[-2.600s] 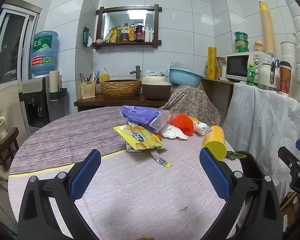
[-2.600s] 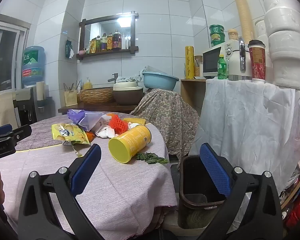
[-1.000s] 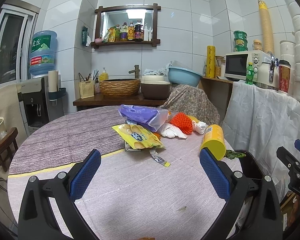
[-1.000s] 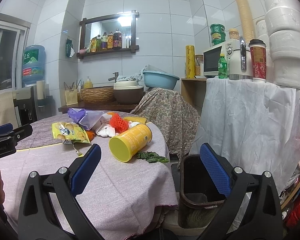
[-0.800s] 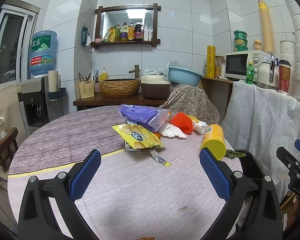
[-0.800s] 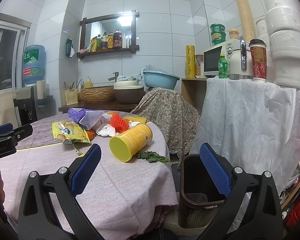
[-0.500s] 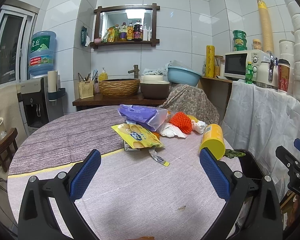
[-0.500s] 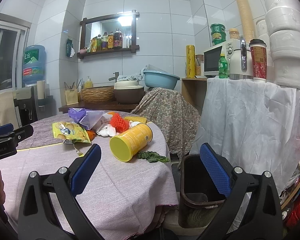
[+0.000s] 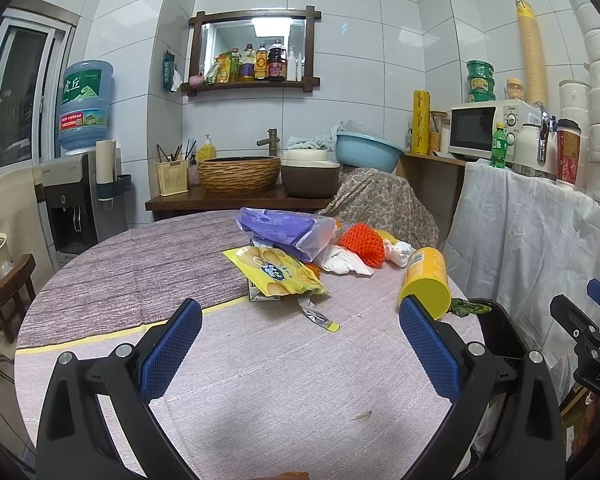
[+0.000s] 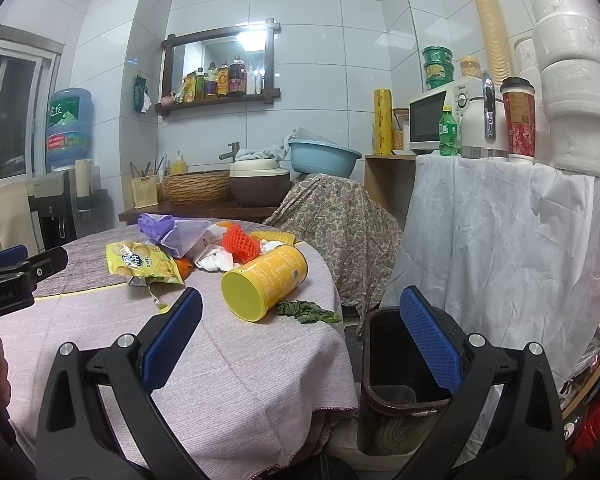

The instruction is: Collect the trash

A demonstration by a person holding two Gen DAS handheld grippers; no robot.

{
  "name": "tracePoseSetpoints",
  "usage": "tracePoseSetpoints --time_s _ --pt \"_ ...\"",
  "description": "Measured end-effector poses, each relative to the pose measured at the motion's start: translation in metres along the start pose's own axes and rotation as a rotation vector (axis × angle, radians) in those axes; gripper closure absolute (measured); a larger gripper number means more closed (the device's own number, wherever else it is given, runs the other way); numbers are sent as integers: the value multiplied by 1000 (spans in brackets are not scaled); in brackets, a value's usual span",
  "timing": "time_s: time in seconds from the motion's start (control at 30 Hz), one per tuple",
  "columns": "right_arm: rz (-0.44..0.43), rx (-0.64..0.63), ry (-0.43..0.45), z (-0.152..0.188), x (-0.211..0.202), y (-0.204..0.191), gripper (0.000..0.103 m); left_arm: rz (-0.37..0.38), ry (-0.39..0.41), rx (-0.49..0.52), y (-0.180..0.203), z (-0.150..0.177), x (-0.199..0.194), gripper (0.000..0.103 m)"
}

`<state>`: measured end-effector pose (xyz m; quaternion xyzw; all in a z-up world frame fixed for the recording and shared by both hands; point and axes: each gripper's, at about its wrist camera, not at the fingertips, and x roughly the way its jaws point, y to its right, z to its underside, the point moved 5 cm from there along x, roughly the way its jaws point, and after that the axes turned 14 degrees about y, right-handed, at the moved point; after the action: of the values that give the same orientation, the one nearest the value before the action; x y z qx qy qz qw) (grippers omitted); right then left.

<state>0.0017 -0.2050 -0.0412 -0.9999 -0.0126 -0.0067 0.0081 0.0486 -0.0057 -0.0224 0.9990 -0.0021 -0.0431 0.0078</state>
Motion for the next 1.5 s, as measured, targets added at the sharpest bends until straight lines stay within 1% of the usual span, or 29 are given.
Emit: tracePoseSetpoints --time_s 0.37,0.5,0.57,0.67,0.77,0.87,0.9,1.0,1.1,1.2,1.3,1.4,1.47,1.5 --pt "-1 -2 -7 2 1 -2 5 5 -12 2 0 1 2 5" --pt "-6 0 -28 5 6 -2 5 15 -32 9 1 3 5 5" --pt "-21 -1 -60 9 12 -2 5 22 -56 18 1 7 9 5" --pt "-32 23 -114 20 21 0 5 40 -116 11 -2 15 18 5" --pt "-39 25 -148 29 28 0 5 71 -184 -23 -6 25 27 5" --pt "-60 18 -189 40 35 -2 5 106 -270 -50 -8 38 37 5" --pt "-74 23 -210 46 39 -3 5 120 -306 -64 -9 44 42 5" --pt "-99 62 -282 61 50 -3 5 137 -373 -102 -15 55 51 5" --pt "-123 119 -341 72 62 -4 5 140 -391 -138 -24 53 58 5" --pt "-140 156 -363 75 75 -7 5 136 -368 -160 -33 40 68 5" --pt "-168 179 -374 70 88 -11 5 135 -368 -169 -38 29 86 6" --pt "-183 186 -370 61 98 -15 5 105 -380 -161 -45 22 111 12" --pt "-181 161 -344 54 100 -20 5 111 -410 -194 -51 24 125 20" --pt "-178 151 -336 53 100 -21 5 116 -436 -231 -55 26 135 23"
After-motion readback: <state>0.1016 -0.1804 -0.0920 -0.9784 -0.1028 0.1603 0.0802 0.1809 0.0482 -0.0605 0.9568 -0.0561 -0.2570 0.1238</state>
